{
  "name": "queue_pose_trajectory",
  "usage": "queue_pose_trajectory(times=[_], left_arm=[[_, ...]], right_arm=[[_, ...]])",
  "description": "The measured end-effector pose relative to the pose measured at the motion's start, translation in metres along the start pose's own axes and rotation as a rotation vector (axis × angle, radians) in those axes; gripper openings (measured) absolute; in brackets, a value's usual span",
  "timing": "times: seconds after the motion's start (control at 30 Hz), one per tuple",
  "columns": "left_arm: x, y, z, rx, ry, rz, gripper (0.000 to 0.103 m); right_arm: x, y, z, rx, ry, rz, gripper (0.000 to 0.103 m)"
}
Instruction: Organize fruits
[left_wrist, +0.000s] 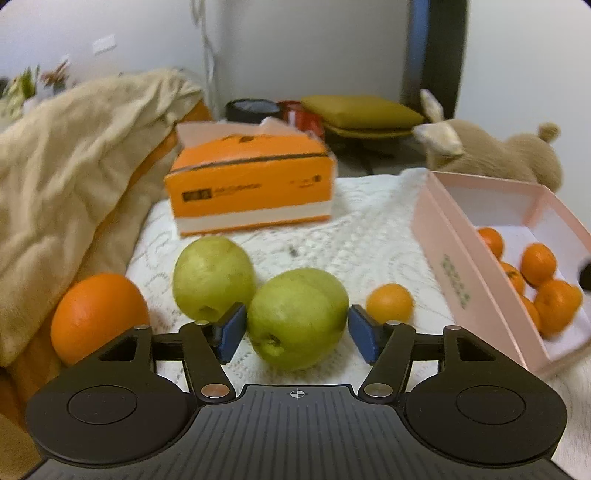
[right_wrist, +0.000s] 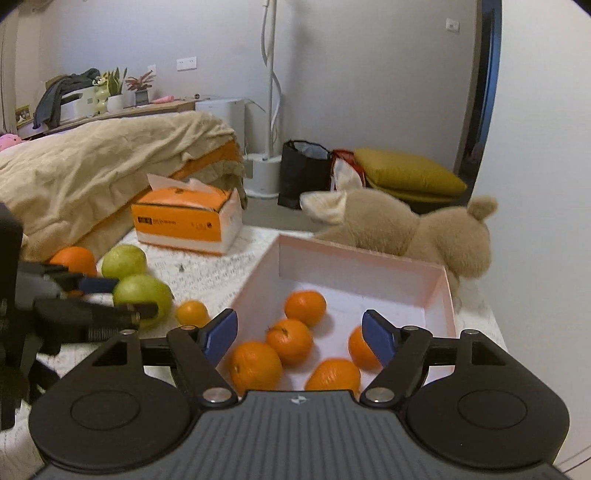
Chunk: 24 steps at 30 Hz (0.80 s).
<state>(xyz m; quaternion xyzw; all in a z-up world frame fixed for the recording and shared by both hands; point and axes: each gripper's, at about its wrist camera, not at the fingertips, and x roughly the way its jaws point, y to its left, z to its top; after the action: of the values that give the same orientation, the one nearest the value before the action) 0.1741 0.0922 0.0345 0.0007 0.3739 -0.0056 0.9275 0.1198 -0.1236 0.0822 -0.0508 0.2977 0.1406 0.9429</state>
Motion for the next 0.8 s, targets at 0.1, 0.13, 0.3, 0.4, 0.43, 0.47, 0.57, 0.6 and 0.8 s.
queue_pose_trajectory(times=[0.1, 0.13, 0.3, 0.4, 0.43, 0.47, 0.57, 0.6, 0.8], left_arm=[[0.000, 0.002, 0.001, 0.004, -0.031, -0.015, 0.066], [-0.001, 0.002, 0.000, 0.012, -0.037, -0.016, 0.066], [-0.018, 0.012, -0.015, 0.018, -0.029, -0.081, 0.064], [-0.044, 0.020, -0.037, 0.033, -0.006, -0.110, 0.064], [-0.053, 0.023, -0.045, 0.036, -0.004, -0.114, 0.063], [-0.063, 0.025, -0.053, 0.038, 0.002, -0.116, 0.063], [-0.079, 0.030, -0.074, 0.020, 0.026, -0.110, 0.063], [-0.083, 0.033, -0.081, 0.002, 0.021, -0.113, 0.063], [-0.087, 0.041, -0.091, -0.027, -0.024, -0.134, 0.062]], right_arm=[[0.002, 0.002, -0.006, 0.001, 0.011, 0.014, 0.075], [0.004, 0.004, -0.007, -0.004, 0.014, 0.018, 0.075], [0.006, 0.024, -0.007, -0.062, 0.011, 0.019, 0.075], [0.004, 0.037, -0.005, -0.106, 0.003, 0.034, 0.075], [0.004, 0.040, -0.004, -0.115, 0.004, 0.042, 0.075], [0.005, 0.044, -0.002, -0.121, 0.006, 0.050, 0.075], [0.013, 0.057, 0.008, -0.125, 0.031, 0.088, 0.075], [0.019, 0.065, 0.012, -0.131, 0.048, 0.106, 0.072], [0.070, 0.110, 0.025, -0.151, 0.166, 0.073, 0.054]])
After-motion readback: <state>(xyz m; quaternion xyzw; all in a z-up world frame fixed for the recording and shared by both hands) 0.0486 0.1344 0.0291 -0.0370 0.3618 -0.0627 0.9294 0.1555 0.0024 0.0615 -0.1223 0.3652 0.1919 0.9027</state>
